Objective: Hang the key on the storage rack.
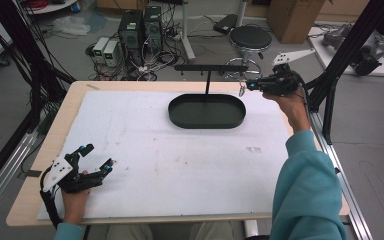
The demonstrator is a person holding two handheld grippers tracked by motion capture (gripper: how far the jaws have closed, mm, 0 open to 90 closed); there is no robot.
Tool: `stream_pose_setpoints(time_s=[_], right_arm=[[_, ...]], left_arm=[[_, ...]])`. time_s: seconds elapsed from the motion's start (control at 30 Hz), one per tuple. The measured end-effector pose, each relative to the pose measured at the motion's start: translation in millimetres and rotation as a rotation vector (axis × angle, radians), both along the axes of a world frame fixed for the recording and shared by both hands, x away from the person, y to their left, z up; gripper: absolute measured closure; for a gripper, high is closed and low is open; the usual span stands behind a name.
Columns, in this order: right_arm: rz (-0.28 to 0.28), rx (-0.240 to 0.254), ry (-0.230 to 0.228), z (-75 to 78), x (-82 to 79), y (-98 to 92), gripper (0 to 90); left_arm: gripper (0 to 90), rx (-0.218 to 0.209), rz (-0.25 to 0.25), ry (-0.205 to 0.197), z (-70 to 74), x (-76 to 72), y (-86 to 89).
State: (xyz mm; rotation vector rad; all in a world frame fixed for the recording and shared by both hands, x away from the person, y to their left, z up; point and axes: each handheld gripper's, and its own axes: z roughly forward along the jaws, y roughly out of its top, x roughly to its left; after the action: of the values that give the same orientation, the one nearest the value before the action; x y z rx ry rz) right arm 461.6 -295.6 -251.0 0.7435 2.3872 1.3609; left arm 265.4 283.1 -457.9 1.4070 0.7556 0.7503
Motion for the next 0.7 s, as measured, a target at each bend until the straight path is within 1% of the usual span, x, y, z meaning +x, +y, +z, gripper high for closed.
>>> stream_pose_setpoints(time_s=[0.1,0.17,0.2,0.27,0.33,0.47,0.53,0.57,0.6,0.63,0.7], right_arm=[[-0.010,-0.002,0.000,2.5,8.6,-1.6,89.1],[-0.017,-0.004,0.008,4.8,13.6,-1.5,89.0],[-0.019,-0.004,0.002,5.7,15.0,-1.2,89.0],[-0.025,0.000,0.003,6.4,19.3,-1.0,89.1],[-0.030,-0.009,0.013,5.6,23.6,-0.2,89.1],[-0.034,-0.005,0.034,2.1,31.9,1.9,89.1],[-0.040,-0.011,0.042,0.8,35.8,3.2,89.1],[-0.043,-0.015,0.055,1.1,37.9,3.9,89.0],[-0.050,-0.025,0.059,1.9,39.6,5.3,89.1],[-0.052,-0.030,0.047,2.5,40.6,6.4,89.1],[-0.054,-0.017,0.049,2.4,42.8,7.0,89.1]], left_arm=[[12.8,0.000,0.000,0.001,0.0,0.1,0.0],[12.8,0.000,0.000,0.001,0.0,0.2,0.0],[12.8,0.000,0.000,0.001,0.0,0.2,0.0],[12.8,0.000,0.001,0.001,0.0,0.1,-0.1],[12.8,0.000,0.000,0.000,0.0,0.0,-0.1],[12.8,0.000,0.000,0.001,0.0,0.1,0.0],[12.8,0.000,0.000,0.001,0.0,0.1,0.0],[12.8,0.000,0.000,0.001,0.0,0.1,0.0],[12.8,0.001,0.001,0.001,0.0,0.2,0.0],[12.8,0.001,0.001,0.002,0.1,0.2,0.0],[12.8,0.002,0.001,0.002,0.1,0.2,0.0]])
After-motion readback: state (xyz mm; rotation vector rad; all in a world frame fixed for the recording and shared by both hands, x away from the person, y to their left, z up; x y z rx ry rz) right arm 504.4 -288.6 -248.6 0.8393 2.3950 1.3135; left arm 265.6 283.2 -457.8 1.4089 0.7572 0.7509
